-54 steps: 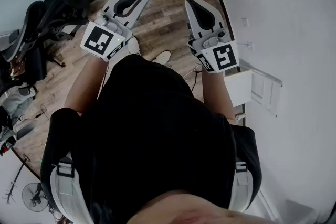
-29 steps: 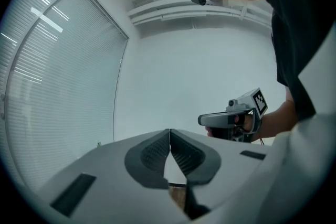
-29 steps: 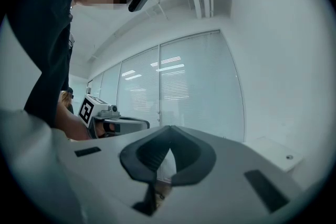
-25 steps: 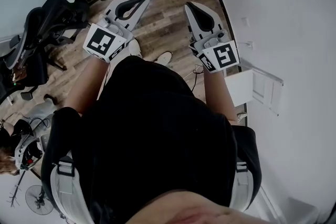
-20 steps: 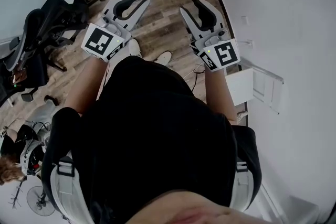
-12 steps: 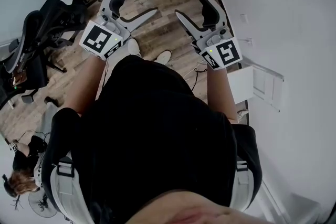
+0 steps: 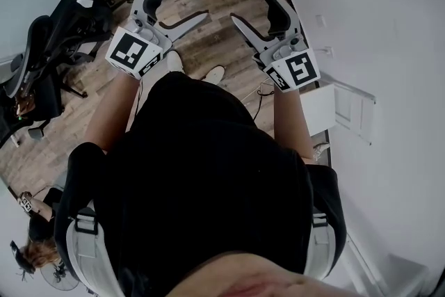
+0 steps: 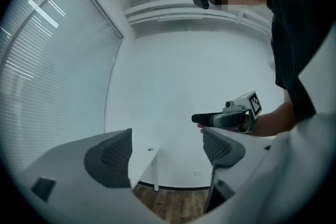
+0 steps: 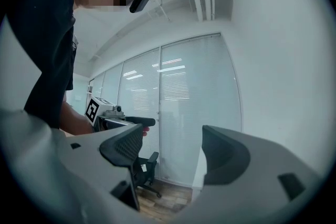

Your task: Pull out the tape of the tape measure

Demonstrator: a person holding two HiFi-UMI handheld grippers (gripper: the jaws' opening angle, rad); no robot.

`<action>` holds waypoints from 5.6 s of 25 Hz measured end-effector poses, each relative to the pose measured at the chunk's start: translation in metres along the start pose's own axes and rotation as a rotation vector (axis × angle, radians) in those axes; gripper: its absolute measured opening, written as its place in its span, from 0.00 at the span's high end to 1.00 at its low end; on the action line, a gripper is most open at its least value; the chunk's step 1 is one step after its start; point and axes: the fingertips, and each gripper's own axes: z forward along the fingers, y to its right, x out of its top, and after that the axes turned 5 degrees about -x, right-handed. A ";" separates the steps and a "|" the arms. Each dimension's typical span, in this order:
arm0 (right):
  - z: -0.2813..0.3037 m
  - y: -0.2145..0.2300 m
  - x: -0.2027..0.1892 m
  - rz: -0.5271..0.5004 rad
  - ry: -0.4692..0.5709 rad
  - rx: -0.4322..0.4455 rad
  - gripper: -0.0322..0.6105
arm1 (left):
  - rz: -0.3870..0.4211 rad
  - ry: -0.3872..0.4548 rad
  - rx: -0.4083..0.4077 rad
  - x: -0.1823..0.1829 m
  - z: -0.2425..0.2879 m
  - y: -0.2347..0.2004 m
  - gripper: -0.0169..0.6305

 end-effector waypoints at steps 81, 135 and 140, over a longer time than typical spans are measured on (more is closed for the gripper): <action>0.386 0.370 -0.224 0.130 -0.422 0.570 0.49 | -0.130 -0.361 0.393 -0.181 0.287 -0.419 0.33; 0.436 0.387 -0.415 0.198 -0.658 0.333 0.58 | -0.054 -0.743 -0.204 -0.437 0.349 -0.479 0.50; 0.437 0.389 -0.408 0.201 -0.641 0.334 0.58 | -0.022 -0.778 -0.220 -0.442 0.349 -0.476 0.53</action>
